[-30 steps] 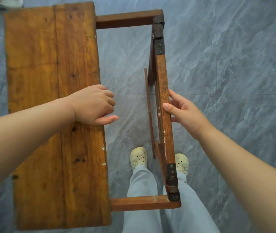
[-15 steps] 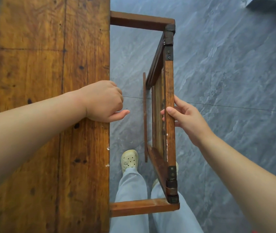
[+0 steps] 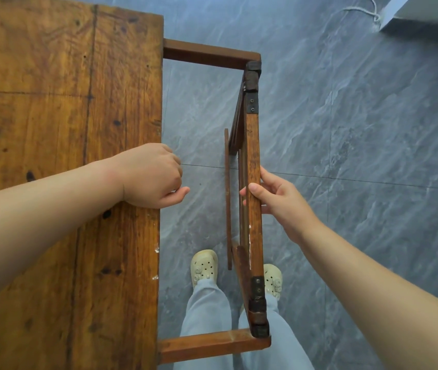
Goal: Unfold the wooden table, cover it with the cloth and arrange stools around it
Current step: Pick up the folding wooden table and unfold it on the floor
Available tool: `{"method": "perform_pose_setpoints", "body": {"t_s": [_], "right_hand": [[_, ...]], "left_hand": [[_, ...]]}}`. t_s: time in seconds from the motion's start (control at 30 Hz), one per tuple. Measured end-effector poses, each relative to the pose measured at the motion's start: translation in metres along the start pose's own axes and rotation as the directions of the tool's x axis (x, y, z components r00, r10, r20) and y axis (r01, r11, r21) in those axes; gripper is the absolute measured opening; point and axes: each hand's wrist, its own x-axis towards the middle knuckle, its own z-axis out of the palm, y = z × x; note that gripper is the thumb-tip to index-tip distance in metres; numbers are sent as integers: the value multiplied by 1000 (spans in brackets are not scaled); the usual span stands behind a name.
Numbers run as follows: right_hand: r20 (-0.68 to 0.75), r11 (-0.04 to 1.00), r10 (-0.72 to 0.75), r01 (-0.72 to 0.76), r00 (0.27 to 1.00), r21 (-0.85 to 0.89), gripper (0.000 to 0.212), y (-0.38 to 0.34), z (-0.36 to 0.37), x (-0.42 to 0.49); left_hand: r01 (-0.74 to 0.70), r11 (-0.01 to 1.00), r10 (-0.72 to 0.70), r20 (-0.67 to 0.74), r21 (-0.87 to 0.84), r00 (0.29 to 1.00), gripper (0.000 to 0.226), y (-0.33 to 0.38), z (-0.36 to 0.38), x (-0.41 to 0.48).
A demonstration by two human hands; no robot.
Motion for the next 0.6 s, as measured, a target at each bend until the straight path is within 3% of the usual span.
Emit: {"method": "perform_pose_setpoints", "body": {"t_s": [0.4,0.6], "right_hand": [[-43,1000,-27,27,999,7,50,4,24,1],[15,999,-18,17,1000,47,54,4,34,8]], "left_hand": [[17,999,-16,27,-36,1000,56,-4,-1,-16],[36,998,-33,66,-43,997,56,-9,1,-32]]}}
